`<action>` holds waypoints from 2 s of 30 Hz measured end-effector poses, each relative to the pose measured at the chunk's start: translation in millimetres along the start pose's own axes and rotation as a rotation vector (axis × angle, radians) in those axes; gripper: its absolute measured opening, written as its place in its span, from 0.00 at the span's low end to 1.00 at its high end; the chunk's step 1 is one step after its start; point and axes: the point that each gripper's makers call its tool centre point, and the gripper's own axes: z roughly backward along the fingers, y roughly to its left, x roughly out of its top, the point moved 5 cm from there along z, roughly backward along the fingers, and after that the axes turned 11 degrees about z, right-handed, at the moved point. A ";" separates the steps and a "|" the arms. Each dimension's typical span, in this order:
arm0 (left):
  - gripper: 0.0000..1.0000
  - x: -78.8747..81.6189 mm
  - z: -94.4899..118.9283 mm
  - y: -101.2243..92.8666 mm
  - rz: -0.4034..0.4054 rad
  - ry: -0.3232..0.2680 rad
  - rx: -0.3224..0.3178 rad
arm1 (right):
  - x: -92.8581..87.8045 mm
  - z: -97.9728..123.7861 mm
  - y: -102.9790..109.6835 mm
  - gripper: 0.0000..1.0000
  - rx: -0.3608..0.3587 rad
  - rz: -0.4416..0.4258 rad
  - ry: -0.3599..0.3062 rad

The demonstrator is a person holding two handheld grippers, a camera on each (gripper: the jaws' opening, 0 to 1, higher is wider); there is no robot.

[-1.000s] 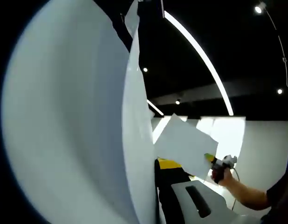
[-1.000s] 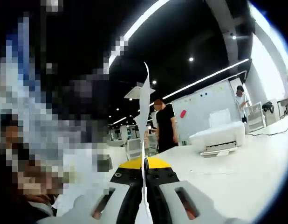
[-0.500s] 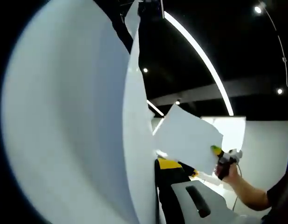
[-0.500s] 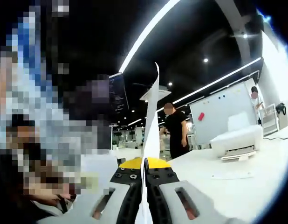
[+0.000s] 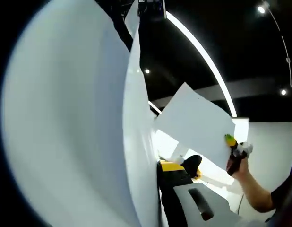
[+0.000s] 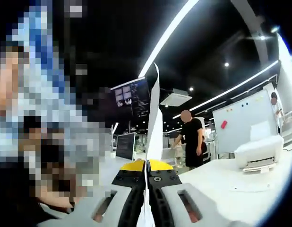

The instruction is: Organize the stack of printing papers by aligning and flattening the scattered papers on the table

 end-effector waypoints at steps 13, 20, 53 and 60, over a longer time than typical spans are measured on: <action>0.06 0.1 0.9 -0.3 0.001 -0.003 -0.002 | -4.6 -25.8 25.4 0.00 0.093 -0.063 -0.043; 0.06 -0.4 1.0 -0.3 0.002 -0.001 -0.003 | -22.9 -35.9 23.0 0.00 0.115 -0.216 -0.081; 0.07 0.5 0.8 -0.3 0.007 -0.006 -0.005 | -122.7 -44.3 29.6 0.00 -0.076 -0.481 -0.066; 0.07 0.9 0.9 0.2 0.009 -0.007 -0.007 | -124.2 -46.2 38.3 0.00 -0.090 -0.470 -0.076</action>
